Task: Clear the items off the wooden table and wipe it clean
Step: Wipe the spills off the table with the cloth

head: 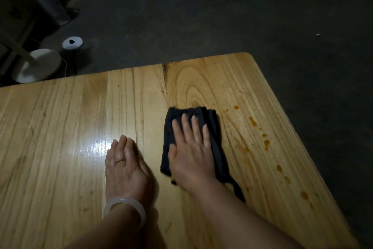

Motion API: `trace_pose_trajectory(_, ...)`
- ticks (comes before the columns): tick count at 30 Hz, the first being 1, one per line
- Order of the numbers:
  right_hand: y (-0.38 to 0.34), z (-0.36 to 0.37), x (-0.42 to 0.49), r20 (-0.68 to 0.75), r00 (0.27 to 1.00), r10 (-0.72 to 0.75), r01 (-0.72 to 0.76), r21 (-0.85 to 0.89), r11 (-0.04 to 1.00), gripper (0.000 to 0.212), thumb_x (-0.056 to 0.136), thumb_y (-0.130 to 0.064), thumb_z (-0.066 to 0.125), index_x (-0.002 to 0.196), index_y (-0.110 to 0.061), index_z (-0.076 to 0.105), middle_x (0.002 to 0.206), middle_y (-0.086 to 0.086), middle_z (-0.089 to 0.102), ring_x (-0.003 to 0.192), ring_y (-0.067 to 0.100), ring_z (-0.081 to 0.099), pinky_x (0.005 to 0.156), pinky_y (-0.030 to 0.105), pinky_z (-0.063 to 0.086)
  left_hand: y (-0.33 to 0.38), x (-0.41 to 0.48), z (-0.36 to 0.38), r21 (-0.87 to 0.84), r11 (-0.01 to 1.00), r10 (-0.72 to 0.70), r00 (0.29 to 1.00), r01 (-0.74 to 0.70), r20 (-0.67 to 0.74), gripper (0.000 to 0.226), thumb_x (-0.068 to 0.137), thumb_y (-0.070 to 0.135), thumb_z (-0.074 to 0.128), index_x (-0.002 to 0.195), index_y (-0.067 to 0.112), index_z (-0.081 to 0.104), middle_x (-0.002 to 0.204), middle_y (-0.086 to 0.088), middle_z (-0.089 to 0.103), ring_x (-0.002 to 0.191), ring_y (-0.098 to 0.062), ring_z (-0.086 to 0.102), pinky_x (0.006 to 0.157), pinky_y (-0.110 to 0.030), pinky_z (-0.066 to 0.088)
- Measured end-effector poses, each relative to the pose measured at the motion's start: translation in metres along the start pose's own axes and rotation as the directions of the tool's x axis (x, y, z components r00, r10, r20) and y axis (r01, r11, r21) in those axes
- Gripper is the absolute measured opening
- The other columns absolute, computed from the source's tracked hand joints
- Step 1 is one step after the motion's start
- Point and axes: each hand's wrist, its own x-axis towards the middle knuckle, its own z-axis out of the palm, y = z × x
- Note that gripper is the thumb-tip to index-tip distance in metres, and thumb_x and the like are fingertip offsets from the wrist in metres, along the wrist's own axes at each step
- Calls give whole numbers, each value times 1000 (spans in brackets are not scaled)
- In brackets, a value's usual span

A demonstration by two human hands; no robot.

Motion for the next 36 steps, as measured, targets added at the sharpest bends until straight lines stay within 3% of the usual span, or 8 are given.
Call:
trace_pose_trajectory(4, 8, 5, -20, 8, 998, -67, 67, -10, 998, 63, 94, -45, 3, 152, -28, -12, 158, -6, -25, 141, 14, -33, 115, 42, -20, 0, 0, 0, -2, 1000, 10, 1000, -10, -5, 53, 91, 26, 24, 137, 3, 38, 146, -14, 37, 141, -27, 23, 116, -44, 17)
trace_pose_trajectory(7, 19, -2, -4, 8, 999, -38, 38, -41, 998, 60, 99, -46, 9, 152, -29, -14, 157, -8, -26, 142, 12, -32, 117, 42, -18, -3, 1, 3, 3, 1000, 24, 1000, -24, -10, 52, 90, 23, 28, 137, 4, 37, 146, -14, 36, 141, -27, 23, 116, -43, 17)
trace_pose_trajectory(16, 85, -36, 75, -48, 967, 249, -252, -91, 963, 61, 101, -46, 15, 154, -28, -8, 161, -4, -19, 146, 17, -22, 119, 45, -12, -5, 2, -1, 31, 999, 30, 999, -30, 16, 57, 89, 28, 22, 136, 2, 40, 145, -16, 39, 139, -29, 25, 116, -41, 15)
trace_pose_trajectory(21, 62, -28, 61, -78, 909, 408, -412, -28, 911, 61, 101, -46, 14, 154, -26, -10, 160, 1, -22, 145, 23, -27, 117, 50, -13, -4, 2, -1, 32, 999, 32, 999, -33, 23, 52, 91, 25, 25, 136, 2, 40, 145, -16, 38, 139, -29, 24, 116, -41, 15)
trace_pose_trajectory(23, 41, -17, 36, -67, 921, 385, -387, -24, 922, 62, 101, -47, 11, 152, -26, -16, 158, 3, -28, 143, 26, -31, 116, 52, -15, -4, 2, -1, 34, 999, 29, 999, -30, 31, 51, 92, 23, 27, 136, 2, 40, 145, -16, 38, 140, -29, 24, 116, -40, 14)
trace_pose_trajectory(26, 7, 0, -13, -15, 977, 214, -214, -32, 976, 60, 97, -48, -2, 149, -28, -24, 154, 2, -36, 139, 25, -38, 114, 53, -20, -3, 2, -1, 47, 999, 18, 999, -19, 35, 48, 95, 22, 27, 138, 3, 38, 147, -15, 36, 141, -27, 22, 117, -41, 14)
trace_pose_trajectory(30, -7, 12, -37, -2, 1000, 1, -1, -16, 1000, 61, 94, -48, 2, 151, -33, -12, 157, -3, -26, 142, 19, -33, 113, 52, -20, 2, 1, -4, 51, 999, -1, 998, -2, 57, 50, 97, 26, 22, 140, 5, 36, 149, -12, 33, 143, -24, 18, 118, -40, 13)
trace_pose_trajectory(36, 24, -7, 18, 25, 999, -21, 22, -60, 998, 59, 100, -50, 13, 152, -37, -11, 159, -9, -24, 143, 14, -29, 116, 46, -19, -3, 3, -3, 37, 999, -3, 998, 1, 58, 53, 92, 26, 24, 138, 5, 39, 148, -13, 35, 141, -26, 21, 116, -42, 16)
